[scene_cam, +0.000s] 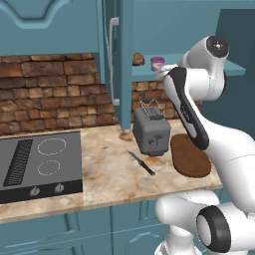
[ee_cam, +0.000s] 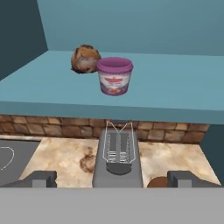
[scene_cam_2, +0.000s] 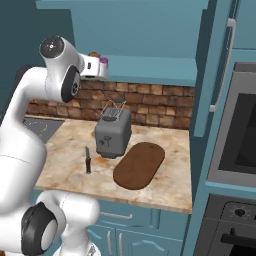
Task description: Pick the bread, place it on the cutting board, pick the jam, place it on the counter, and close the cabinet.
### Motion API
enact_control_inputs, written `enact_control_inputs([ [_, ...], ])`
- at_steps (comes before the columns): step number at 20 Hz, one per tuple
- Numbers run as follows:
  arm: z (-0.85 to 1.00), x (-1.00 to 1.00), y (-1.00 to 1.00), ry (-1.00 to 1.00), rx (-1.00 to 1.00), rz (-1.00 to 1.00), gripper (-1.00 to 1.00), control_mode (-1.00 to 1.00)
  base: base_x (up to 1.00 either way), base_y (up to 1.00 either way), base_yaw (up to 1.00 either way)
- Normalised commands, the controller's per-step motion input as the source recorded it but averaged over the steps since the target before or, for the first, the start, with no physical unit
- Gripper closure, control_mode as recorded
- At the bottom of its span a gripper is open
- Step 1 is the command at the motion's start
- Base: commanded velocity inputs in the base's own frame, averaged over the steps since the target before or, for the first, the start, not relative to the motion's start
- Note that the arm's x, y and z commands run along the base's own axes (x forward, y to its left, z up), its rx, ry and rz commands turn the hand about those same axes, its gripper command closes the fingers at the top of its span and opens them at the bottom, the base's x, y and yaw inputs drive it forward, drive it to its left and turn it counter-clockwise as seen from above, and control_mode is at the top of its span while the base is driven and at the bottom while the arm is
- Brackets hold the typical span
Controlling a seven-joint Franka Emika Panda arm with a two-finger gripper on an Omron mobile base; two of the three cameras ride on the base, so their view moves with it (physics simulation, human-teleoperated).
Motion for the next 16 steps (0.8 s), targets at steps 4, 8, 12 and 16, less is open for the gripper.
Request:
enact_control_inputs([
  [4, 0.01, 0.23, 0.00, 0.00, 0.00, 0.00, -1.00, -1.00, 0.00, 0.00, 0.00],
  [8, 0.03, 0.22, 0.00, 0.00, 0.00, 0.00, -1.00, -1.00, 0.00, 0.00, 0.00],
  [12, 0.03, 0.19, 0.00, 0.00, 0.00, 0.00, -1.00, -1.00, 0.00, 0.00, 0.00],
  [16, 0.02, 0.20, 0.00, 0.00, 0.00, 0.00, -1.00, -1.00, 0.00, 0.00, 0.00],
])
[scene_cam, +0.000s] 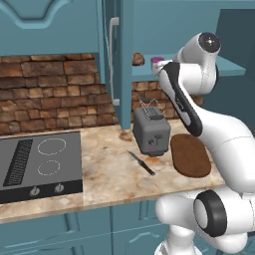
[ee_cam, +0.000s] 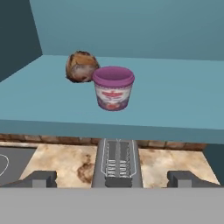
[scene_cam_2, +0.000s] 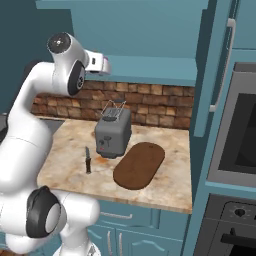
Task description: Pick the bread, place it on the cutting board, pick the jam, place it on the counter, and close the cabinet.
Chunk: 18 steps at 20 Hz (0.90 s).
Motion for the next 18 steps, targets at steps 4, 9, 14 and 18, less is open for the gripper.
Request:
enact_control_inputs([
  [4, 0.01, 0.23, 0.00, 0.00, 0.00, 0.00, -1.00, -1.00, 0.00, 0.00, 0.00],
  [9, 0.00, 0.19, 0.00, 0.00, 0.00, 0.00, -1.00, -1.00, 0.00, 0.00, 0.00],
  [14, 0.00, 0.23, 0.00, 0.00, 0.00, 0.00, -1.00, -1.00, 0.00, 0.00, 0.00],
  [18, 0.00, 0.24, 0.00, 0.00, 0.00, 0.00, -1.00, -1.00, 0.00, 0.00, 0.00],
])
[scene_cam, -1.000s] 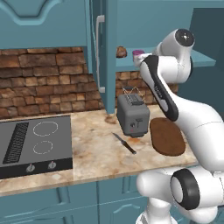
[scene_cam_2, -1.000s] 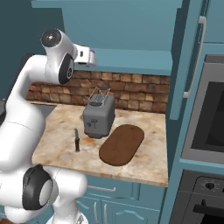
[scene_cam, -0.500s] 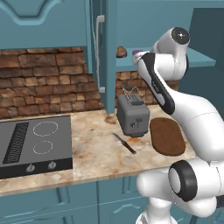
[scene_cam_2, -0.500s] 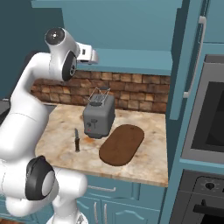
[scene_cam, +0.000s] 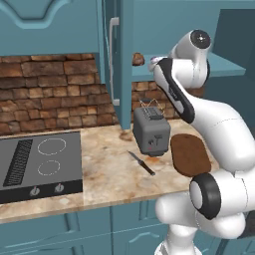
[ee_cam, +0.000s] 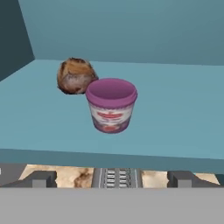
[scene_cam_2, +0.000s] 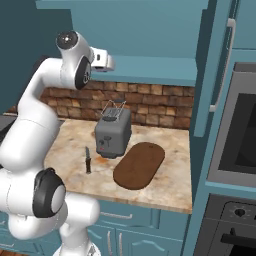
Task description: Pick the bread, place it on the cutting board, pick the jam, place it on the counter, and close the cabinet.
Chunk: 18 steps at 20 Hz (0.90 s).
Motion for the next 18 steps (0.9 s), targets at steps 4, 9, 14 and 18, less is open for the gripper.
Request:
enact_control_inputs([
  [4, 0.00, 0.23, 0.00, 0.00, 0.00, 0.00, -1.00, -1.00, 0.00, 0.00, 0.00],
  [9, 0.00, 0.24, 0.00, 0.00, 0.00, 0.00, -1.00, -1.00, 0.00, 0.00, 0.00],
  [14, 0.00, 0.25, 0.00, 0.00, 0.00, 0.00, -1.00, -1.00, 0.00, 0.00, 0.00],
  [18, 0.00, 0.21, 0.01, 0.00, 0.00, 0.00, -1.00, -1.00, 0.00, 0.00, 0.00],
])
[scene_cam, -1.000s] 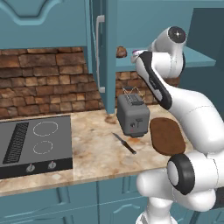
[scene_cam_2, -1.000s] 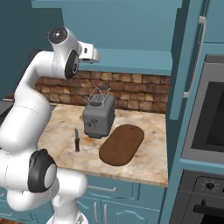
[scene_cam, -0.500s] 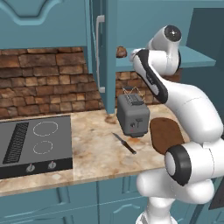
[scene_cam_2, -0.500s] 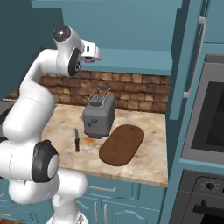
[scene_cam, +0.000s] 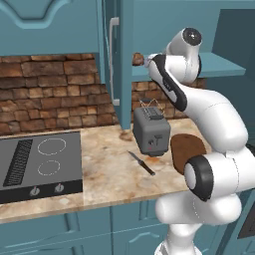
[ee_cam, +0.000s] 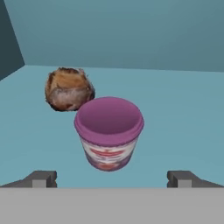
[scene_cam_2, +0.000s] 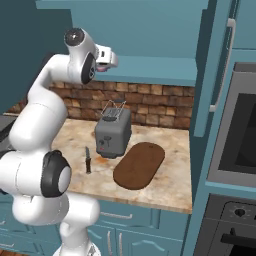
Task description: Pick the bread, place it on the cutting board, pick the jam, place it on the counter, and close the cabinet.
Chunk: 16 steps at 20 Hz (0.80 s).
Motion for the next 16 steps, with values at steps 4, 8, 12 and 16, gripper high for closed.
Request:
enact_control_inputs([
  [4, 0.00, 0.19, 0.02, 0.00, 0.00, 0.00, -1.00, -1.00, 0.00, 0.00, 0.00],
  [8, 0.00, 0.16, 0.02, 0.00, 0.00, 0.00, -1.00, -1.00, 0.00, 0.00, 0.00],
  [12, 0.00, 0.10, 0.01, 0.00, 0.00, 0.00, -1.00, -1.00, 0.00, 0.00, 0.00],
  [16, 0.00, 0.11, 0.02, 0.00, 0.00, 0.00, -1.00, -1.00, 0.00, 0.00, 0.00],
])
